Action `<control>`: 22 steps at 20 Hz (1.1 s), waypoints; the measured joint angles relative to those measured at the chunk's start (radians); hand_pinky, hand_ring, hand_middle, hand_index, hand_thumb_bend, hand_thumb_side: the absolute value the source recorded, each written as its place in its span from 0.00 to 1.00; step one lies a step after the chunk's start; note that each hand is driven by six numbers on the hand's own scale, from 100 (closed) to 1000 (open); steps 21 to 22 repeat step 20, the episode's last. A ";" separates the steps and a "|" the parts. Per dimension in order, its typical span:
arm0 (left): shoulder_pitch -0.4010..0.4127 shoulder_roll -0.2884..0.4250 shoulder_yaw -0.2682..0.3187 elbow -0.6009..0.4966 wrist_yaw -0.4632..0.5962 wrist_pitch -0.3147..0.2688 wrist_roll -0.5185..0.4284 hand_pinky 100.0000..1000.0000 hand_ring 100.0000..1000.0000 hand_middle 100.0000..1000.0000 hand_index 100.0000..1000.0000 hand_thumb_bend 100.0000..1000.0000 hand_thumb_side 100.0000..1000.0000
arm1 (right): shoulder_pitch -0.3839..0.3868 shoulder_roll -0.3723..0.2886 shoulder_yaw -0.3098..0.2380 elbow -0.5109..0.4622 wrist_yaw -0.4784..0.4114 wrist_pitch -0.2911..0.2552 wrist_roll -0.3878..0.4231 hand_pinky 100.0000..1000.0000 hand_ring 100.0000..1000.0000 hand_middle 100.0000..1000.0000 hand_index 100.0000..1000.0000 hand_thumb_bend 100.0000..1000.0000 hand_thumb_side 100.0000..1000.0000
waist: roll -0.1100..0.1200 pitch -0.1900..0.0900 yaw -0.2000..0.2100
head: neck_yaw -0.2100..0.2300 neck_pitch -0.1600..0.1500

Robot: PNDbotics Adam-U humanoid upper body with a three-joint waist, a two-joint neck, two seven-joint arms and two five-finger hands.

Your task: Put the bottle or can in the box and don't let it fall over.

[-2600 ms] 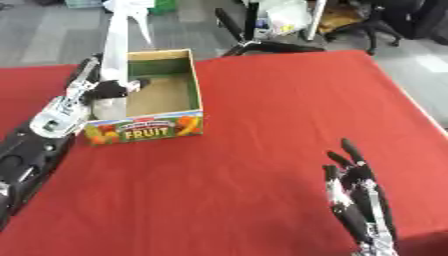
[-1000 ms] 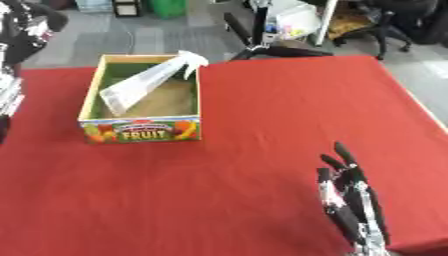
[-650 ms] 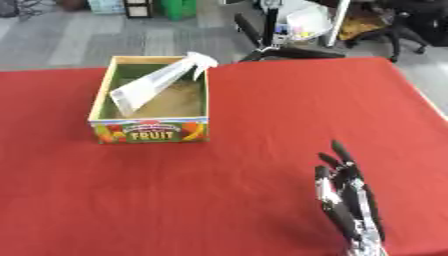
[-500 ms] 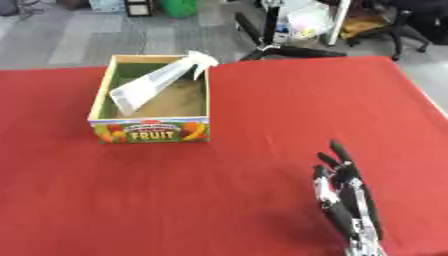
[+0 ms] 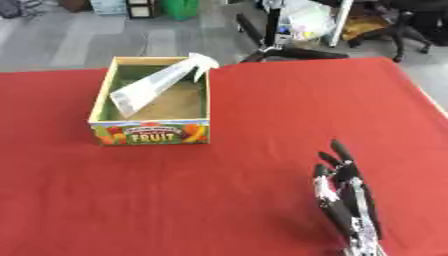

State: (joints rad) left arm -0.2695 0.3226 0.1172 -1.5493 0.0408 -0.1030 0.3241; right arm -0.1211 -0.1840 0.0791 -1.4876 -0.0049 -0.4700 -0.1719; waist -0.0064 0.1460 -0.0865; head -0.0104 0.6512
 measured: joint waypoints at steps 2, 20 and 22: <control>0.051 -0.027 0.003 -0.040 -0.030 0.013 -0.003 0.74 0.42 0.65 0.84 0.81 0.60 | 0.000 0.000 0.002 0.004 0.000 0.000 0.001 0.77 0.88 1.00 0.94 0.00 0.41 | 0.000 -0.007 -0.002 | 0.004 0.007; 0.244 -0.096 0.004 -0.225 -0.052 0.025 -0.059 0.73 0.41 0.63 0.83 0.80 0.61 | 0.017 0.000 0.008 0.011 0.000 0.000 0.007 0.77 0.88 1.00 0.95 0.00 0.41 | -0.003 -0.035 -0.014 | 0.094 0.112; 0.244 -0.096 0.004 -0.225 -0.052 0.025 -0.059 0.73 0.41 0.63 0.83 0.80 0.61 | 0.017 0.000 0.008 0.011 0.000 0.000 0.007 0.77 0.88 1.00 0.95 0.00 0.41 | -0.003 -0.035 -0.014 | 0.094 0.112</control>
